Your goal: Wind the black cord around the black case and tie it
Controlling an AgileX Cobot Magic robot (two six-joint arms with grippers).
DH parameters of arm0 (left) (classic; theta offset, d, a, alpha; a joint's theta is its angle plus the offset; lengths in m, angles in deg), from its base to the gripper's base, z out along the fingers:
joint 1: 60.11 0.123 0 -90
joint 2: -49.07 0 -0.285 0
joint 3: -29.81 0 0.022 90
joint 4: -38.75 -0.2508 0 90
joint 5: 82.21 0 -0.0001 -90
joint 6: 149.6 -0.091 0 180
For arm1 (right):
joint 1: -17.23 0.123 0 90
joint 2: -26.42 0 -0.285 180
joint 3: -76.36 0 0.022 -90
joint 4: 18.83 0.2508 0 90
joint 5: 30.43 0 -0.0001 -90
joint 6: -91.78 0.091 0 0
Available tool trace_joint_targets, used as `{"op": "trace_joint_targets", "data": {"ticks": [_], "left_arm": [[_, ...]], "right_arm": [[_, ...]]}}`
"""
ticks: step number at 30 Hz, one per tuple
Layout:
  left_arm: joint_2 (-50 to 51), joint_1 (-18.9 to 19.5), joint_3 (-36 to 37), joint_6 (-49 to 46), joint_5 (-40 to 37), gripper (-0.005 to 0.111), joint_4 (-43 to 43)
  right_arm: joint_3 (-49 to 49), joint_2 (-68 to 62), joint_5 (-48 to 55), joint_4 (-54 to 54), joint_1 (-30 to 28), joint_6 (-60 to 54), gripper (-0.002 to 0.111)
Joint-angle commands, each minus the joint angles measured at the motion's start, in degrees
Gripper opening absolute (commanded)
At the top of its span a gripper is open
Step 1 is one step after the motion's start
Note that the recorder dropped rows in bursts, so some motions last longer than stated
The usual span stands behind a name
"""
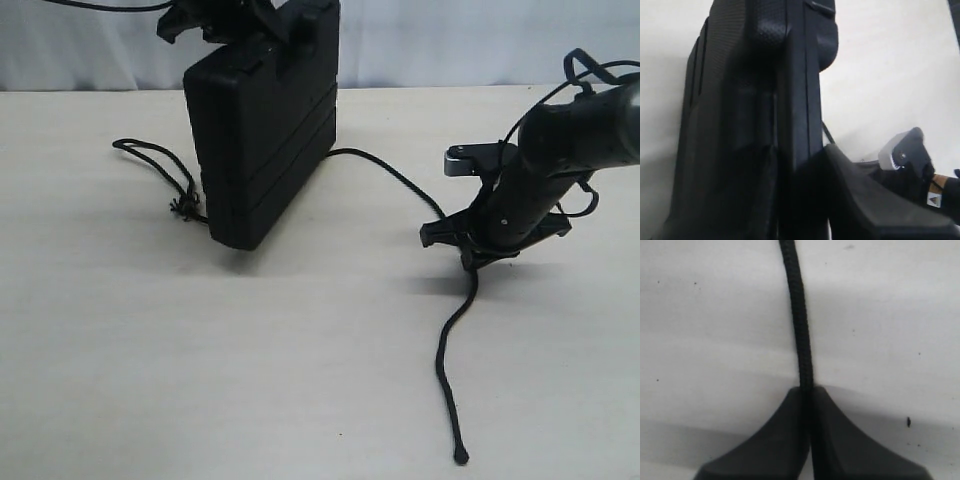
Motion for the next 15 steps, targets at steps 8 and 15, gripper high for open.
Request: {"op": "trace_joint_targets", "data": {"ticks": [8, 15], "left_arm": [[-2.31, -0.03, -0.73, 2.39, 5.7, 0.0, 2.08], [-2.31, -0.3, -0.73, 5.25, 10.9, 0.0, 3.13]], "right_arm": [[3.08, -2.12, 7.69, -0.64, 0.04, 0.02, 0.004], [4.79, 0.04, 7.09, -0.64, 0.04, 0.02, 0.004]]}}
